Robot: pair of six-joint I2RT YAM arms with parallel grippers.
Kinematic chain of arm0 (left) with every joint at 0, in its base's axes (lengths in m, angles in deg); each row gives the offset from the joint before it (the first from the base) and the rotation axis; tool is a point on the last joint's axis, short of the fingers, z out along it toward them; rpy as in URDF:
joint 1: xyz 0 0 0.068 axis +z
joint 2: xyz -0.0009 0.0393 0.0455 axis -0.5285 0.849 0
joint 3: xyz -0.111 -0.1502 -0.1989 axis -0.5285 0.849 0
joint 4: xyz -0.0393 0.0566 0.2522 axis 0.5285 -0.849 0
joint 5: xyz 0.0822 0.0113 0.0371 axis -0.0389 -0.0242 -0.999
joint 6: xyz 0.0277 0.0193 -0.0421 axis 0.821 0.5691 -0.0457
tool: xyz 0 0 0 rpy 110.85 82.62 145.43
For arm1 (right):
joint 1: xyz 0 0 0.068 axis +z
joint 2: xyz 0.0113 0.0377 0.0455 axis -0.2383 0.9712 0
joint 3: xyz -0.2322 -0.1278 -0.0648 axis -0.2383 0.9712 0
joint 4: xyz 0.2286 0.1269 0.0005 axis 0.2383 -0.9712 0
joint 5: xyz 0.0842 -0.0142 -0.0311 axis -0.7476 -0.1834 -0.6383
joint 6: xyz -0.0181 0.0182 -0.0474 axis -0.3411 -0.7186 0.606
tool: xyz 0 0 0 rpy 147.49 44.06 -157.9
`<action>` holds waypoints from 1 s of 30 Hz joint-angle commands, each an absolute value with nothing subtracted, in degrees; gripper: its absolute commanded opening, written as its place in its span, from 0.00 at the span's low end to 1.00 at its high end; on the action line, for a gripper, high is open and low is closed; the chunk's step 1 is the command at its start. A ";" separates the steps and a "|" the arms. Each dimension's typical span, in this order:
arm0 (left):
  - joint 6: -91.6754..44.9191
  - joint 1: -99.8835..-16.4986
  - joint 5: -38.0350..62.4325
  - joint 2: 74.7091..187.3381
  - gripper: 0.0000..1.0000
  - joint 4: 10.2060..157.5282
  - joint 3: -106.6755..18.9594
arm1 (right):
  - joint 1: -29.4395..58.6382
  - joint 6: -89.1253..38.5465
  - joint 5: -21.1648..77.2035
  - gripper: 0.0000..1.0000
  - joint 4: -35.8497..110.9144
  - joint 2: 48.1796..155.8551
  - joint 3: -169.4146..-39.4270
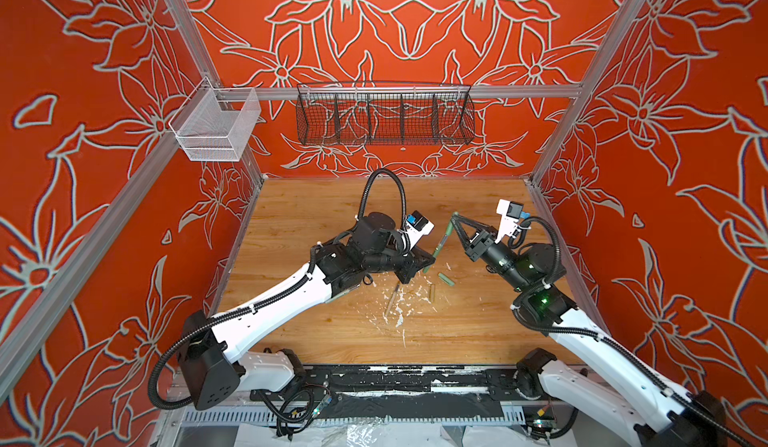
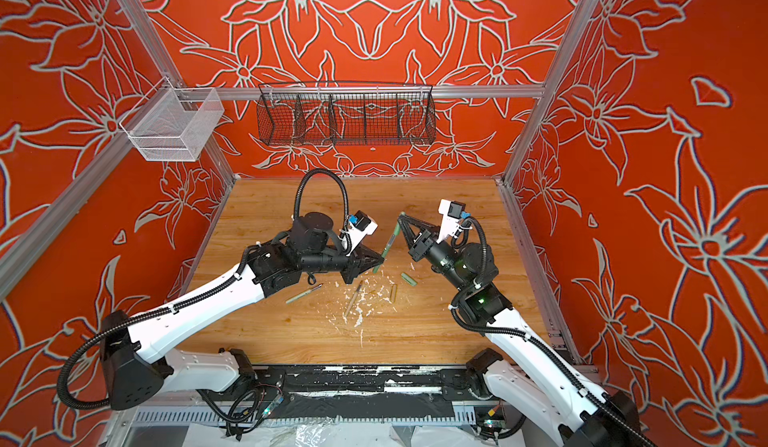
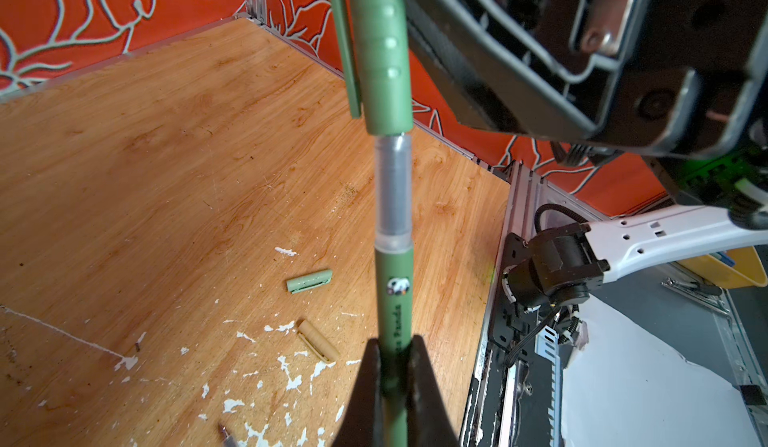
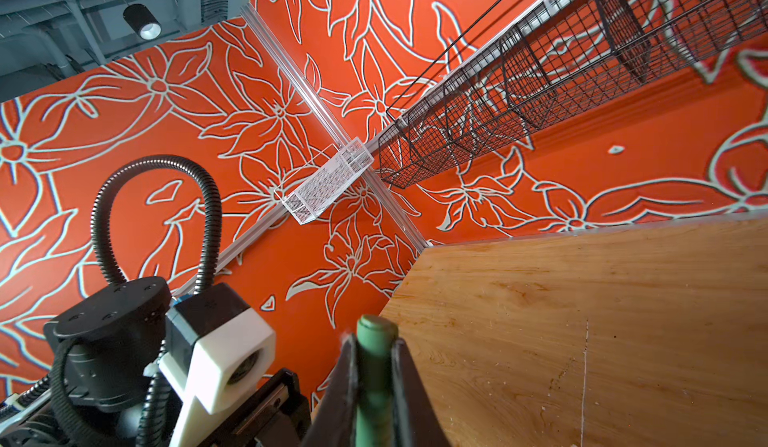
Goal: Insert the pens into the pen caps
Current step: 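Lower the green cap onto the pen nib with the right gripper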
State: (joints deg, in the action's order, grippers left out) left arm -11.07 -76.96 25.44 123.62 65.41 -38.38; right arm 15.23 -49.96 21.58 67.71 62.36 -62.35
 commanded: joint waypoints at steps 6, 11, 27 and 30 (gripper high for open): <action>-11.03 -77.25 25.17 121.44 0.00 69.55 -37.55 | 15.83 -51.72 22.88 0.00 70.53 58.85 -58.48; -10.99 -77.25 24.98 121.09 0.00 69.98 -37.39 | 15.82 -51.15 23.84 0.00 69.16 57.35 -58.12; -10.29 -77.21 24.68 120.49 0.00 69.88 -37.20 | 15.81 -57.87 22.29 0.00 67.01 60.00 -61.08; -10.02 -77.25 24.12 120.08 0.00 69.72 -36.99 | 15.78 -58.51 22.04 0.00 64.80 59.84 -62.52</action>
